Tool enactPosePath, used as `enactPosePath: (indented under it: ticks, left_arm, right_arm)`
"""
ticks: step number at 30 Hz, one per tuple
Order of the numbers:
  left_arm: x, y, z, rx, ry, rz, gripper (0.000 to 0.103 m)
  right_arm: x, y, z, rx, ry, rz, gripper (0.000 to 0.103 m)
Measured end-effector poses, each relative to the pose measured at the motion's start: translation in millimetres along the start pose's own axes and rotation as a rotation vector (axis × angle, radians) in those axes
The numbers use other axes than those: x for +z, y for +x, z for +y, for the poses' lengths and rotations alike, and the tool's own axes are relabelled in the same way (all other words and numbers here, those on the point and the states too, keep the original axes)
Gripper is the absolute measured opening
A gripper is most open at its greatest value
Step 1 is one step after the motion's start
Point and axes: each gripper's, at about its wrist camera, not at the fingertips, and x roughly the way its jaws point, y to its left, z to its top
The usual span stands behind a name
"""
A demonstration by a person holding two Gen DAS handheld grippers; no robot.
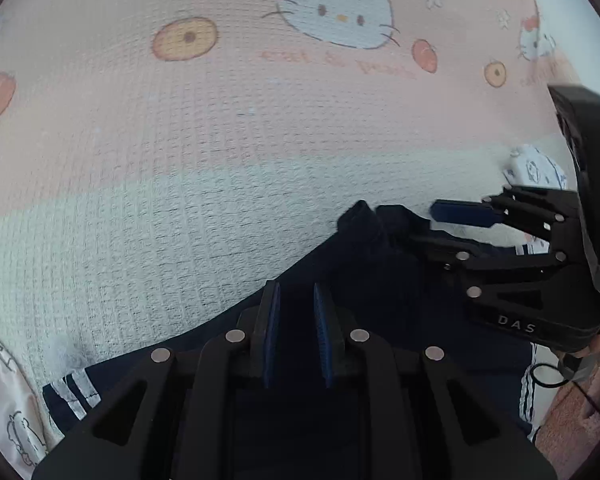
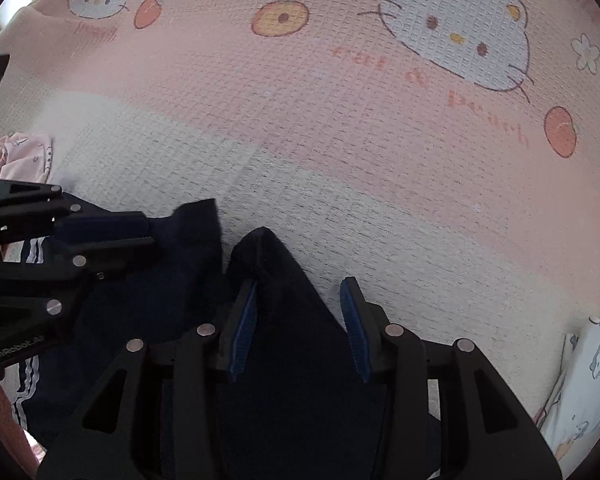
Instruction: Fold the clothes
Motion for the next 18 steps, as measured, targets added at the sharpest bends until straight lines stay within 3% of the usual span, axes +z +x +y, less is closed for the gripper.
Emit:
enactPosePath:
  ticks: [2, 5, 10, 14, 18]
  left_arm:
    - [0.0, -2.8, 9.3, 0.050, -0.037, 0.001, 0.019]
    - [-2.4, -4.6, 14.2, 0.028, -0.059, -0.009, 0.019]
    - [-4.1, -12.7, 4.2, 0.070, -0.023, -0.037, 0.019]
    - [-14.0, -33.1, 19.7, 0.077, -0.071, -0.055, 0.019]
    - [-32.8, -28.8, 53.0, 0.242, -0.101, -0.006, 0.019]
  right_arm:
    - [-3.2, -1.9, -8.5, 0.014, 0.035, 0.000, 0.042]
    - [-4.1, -8.1, -13.7, 0.050, 0.073, -0.019, 0.042]
    - [6.4, -24.1, 14.2, 0.141, -0.005, -0.093, 0.043]
    - [3.4, -21.1, 34.6, 0.093, -0.071, -0.082, 0.043]
    - [12.1, 4.0, 21.9, 0.082, -0.005, -0.023, 0.043]
